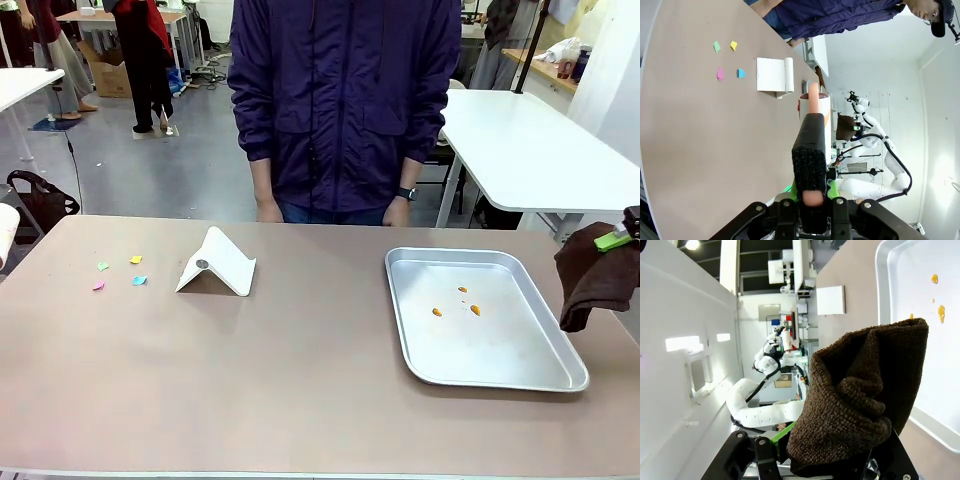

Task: Clean the surface of the table.
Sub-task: If a person points to the right, clean the right side of the table with your right hand, and if they point to the left, clean the left side with your left hand.

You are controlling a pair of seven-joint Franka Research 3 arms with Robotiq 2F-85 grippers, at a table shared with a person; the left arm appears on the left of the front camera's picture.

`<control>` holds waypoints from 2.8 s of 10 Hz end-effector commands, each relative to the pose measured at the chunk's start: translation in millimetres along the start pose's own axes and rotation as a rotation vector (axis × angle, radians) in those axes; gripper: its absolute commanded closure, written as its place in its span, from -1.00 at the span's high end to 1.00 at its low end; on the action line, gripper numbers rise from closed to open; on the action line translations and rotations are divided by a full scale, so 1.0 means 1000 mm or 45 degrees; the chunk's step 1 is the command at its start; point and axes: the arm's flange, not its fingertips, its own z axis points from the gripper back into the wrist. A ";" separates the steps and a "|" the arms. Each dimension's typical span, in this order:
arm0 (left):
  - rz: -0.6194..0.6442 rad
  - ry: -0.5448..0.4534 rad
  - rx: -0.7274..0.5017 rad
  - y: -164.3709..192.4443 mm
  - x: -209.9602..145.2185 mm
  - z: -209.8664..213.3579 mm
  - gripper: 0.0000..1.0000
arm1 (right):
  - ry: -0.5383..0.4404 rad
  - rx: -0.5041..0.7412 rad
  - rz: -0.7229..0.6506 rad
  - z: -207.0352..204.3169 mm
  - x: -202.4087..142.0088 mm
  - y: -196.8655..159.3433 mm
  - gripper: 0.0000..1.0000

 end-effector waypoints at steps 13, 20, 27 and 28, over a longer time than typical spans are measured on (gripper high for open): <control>0.000 0.008 -0.005 -0.003 -0.001 0.002 -1.00 | 0.013 0.014 -0.006 0.000 -0.001 0.004 -1.00; 0.000 0.008 -0.005 -0.003 -0.001 0.002 -1.00 | 0.016 -0.570 0.109 -0.057 0.053 0.047 -1.00; 0.000 0.008 -0.005 -0.003 -0.001 0.002 -1.00 | -0.006 -1.100 -0.101 -0.119 0.156 0.012 -1.00; 0.000 0.008 -0.005 -0.003 -0.001 0.002 -1.00 | 0.004 -1.150 -0.080 -0.121 0.161 0.005 -1.00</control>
